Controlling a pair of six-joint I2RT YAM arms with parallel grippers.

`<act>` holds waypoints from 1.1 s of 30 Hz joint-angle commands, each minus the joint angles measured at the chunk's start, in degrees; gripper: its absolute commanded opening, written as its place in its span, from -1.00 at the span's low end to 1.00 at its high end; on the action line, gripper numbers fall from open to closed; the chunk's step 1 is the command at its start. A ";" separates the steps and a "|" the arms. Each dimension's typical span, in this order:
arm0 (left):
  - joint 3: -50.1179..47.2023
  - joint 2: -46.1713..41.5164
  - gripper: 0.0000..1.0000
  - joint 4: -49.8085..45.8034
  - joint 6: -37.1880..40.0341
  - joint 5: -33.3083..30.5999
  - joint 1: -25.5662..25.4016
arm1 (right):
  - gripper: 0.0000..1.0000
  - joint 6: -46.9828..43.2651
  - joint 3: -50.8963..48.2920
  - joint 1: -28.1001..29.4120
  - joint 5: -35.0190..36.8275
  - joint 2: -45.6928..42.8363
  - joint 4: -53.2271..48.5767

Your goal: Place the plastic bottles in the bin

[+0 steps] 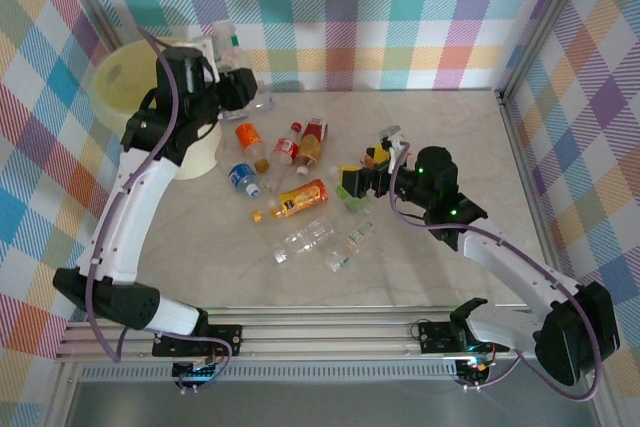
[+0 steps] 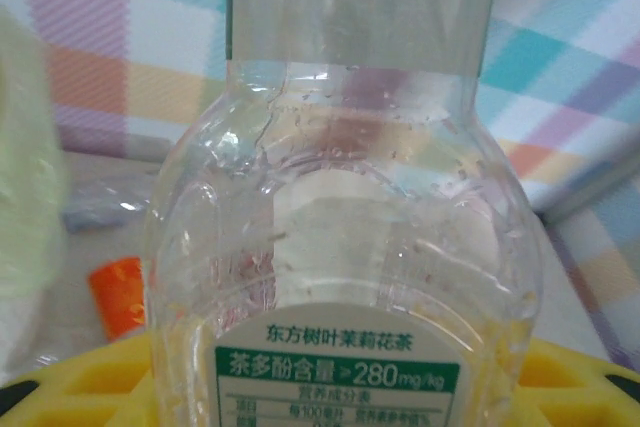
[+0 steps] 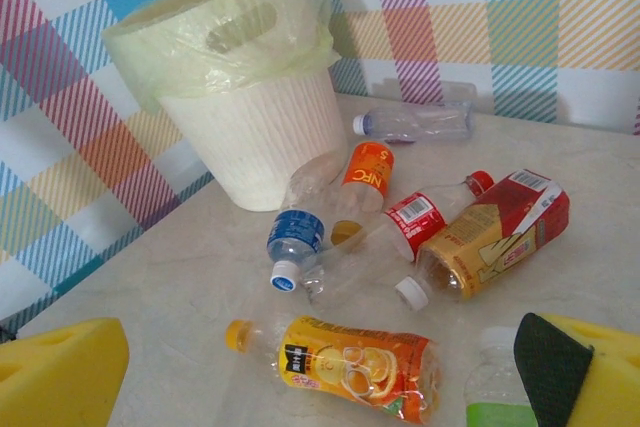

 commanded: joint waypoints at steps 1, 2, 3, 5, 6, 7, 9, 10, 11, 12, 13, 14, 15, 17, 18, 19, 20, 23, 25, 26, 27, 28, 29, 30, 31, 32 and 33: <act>7.49 5.01 -0.12 -2.20 1.47 -10.01 2.51 | 0.99 -1.03 1.36 0.09 1.24 -1.84 1.03; 9.13 6.14 -0.12 -2.14 1.51 -10.46 3.28 | 0.99 -1.16 1.27 0.09 1.50 -2.02 0.77; 10.61 7.31 -0.12 -2.01 1.46 -11.01 4.14 | 0.99 -1.36 1.08 0.04 1.80 -2.31 0.52; 13.31 9.33 -0.12 -1.79 1.74 -12.67 5.53 | 0.99 -1.58 0.58 0.11 2.50 -2.81 0.41; 14.62 10.38 -0.12 -1.78 1.97 -14.37 6.31 | 0.99 -1.59 0.35 0.09 2.82 -3.12 0.25; 15.54 11.36 -0.12 -1.87 2.06 -15.77 6.98 | 0.99 -1.72 0.23 0.09 3.13 -3.24 0.03; 16.32 12.89 -0.12 -1.17 1.63 -18.54 9.00 | 0.99 -1.94 0.22 0.10 3.39 -3.53 -0.86; 16.44 13.50 -0.12 -0.47 1.53 -19.71 9.93 | 0.99 -2.03 0.31 0.09 3.49 -3.62 -1.38; 16.60 14.18 -0.13 -0.01 1.54 -20.47 10.80 | 1.00 -2.03 0.31 0.13 3.62 -3.63 -1.74; 16.93 15.01 -0.13 0.14 1.46 -20.97 11.90 | 0.99 -2.12 0.33 0.09 3.67 -3.70 -2.03; 17.60 15.84 -0.13 0.08 1.37 -20.98 12.84 | 0.99 -2.12 0.43 0.09 3.74 -3.69 -2.31; 18.48 16.99 -0.13 -0.15 1.44 -20.82 13.88 | 0.99 -2.12 0.47 0.09 3.85 -3.80 -2.65; 19.32 18.05 -0.13 -0.45 1.62 -20.75 14.91 | 0.99 -2.12 0.56 0.09 4.06 -3.80 -2.93; 21.05 20.10 -0.13 -1.23 2.62 -20.61 16.42 | 0.99 -2.13 0.57 0.09 4.74 -3.81 -3.38; 21.39 20.98 -0.12 -1.26 3.73 -21.34 16.81 | 0.99 -2.13 0.62 0.09 5.11 -3.74 -3.56; 21.50 21.80 -0.12 -1.11 5.25 -22.61 16.99 | 0.99 -2.15 0.52 0.09 5.42 -3.73 -3.66; 21.58 22.61 -0.12 -0.93 6.61 -23.62 17.19 | 0.99 -2.12 0.48 0.09 5.51 -3.63 -3.73; 22.53 25.49 -0.12 -1.71 8.29 -24.32 18.69 | 0.99 -1.89 0.78 0.10 5.74 -3.30 -4.06; 24.29 27.77 -0.12 -3.38 7.97 -23.22 20.03 | 0.99 -1.77 1.30 0.09 5.70 -3.06 -4.80; 25.44 29.06 -0.12 -4.38 7.69 -22.30 20.58 | 0.99 -1.73 1.56 0.09 5.62 -2.97 -5.11; 26.77 30.35 -0.11 -5.87 7.11 -20.58 21.04 | 0.99 -1.67 1.69 0.09 5.69 -2.92 -5.45; 27.87 31.59 -0.11 -7.39 6.58 -18.73 21.37 | 0.99 -1.61 1.71 0.13 5.74 -2.88 -5.50; 28.55 32.52 -0.11 -8.47 6.18 -17.27 21.52 | 0.99 -1.46 1.72 0.09 5.88 -2.84 -5.62; 28.87 33.30 -0.11 -9.42 5.80 -16.19 21.61 | 0.99 -1.27 1.62 0.09 6.00 -2.85 -5.62; 28.80 34.00 -0.10 -9.92 5.50 -15.51 21.57 | 0.99 -0.99 1.53 0.09 6.04 -2.84 -5.63; 28.80 34.56 -0.09 -10.28 5.03 -15.45 21.65 | 0.99 -0.81 1.53 0.09 6.10 -2.77 -5.76; 28.88 35.23 -0.09 -10.65 4.53 -15.43 21.72 | 0.99 -0.64 1.53 0.09 6.05 -2.66 -5.83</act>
